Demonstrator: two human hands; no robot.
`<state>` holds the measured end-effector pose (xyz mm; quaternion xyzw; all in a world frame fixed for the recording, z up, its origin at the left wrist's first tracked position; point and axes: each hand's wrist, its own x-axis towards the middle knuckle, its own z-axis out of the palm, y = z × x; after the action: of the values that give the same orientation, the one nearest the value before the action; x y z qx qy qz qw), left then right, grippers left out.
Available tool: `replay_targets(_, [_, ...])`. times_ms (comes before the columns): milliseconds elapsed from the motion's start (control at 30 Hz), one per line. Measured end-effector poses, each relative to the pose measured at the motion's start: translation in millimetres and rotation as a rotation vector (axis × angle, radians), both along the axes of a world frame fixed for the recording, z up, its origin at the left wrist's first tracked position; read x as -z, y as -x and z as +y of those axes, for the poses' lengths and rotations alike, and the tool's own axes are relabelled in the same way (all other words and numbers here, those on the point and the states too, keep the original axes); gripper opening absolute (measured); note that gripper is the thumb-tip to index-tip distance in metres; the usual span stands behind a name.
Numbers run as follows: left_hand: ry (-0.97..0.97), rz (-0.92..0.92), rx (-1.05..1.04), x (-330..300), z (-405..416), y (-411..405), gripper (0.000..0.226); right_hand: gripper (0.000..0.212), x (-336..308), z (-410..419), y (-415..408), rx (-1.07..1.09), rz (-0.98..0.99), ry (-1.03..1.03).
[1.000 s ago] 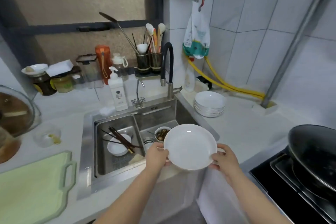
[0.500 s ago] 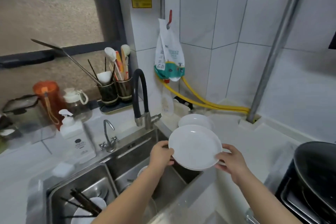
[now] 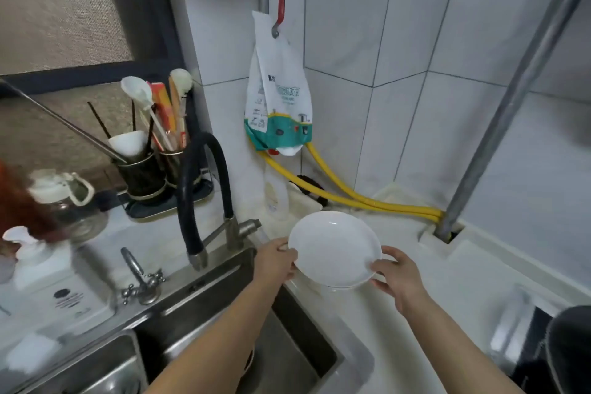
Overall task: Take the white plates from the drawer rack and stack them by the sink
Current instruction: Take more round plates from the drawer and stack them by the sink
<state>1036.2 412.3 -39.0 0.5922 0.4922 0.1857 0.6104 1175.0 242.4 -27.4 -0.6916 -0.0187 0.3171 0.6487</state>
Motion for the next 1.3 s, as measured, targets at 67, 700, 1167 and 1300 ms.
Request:
replay_targets(67, [0.008, 0.001, -0.018, 4, 6, -15, 0.042, 0.033, 3, 11, -17, -0.006, 0.006, 0.011])
replay_targets(700, [-0.114, 0.2, 0.006, 51, 20, -59, 0.043, 0.032, 72, 47, -80, -0.222, -0.305, 0.307])
replay_targets(1167, [-0.115, 0.207, 0.017, 62, 19, -56, 0.048, 0.034, 78, 44, -75, -0.259, -0.384, 0.375])
replay_targets(1300, [-0.181, 0.263, 0.103, 60, 20, -54, 0.042, 0.033, 74, 44, -73, -0.306, -0.466, 0.422])
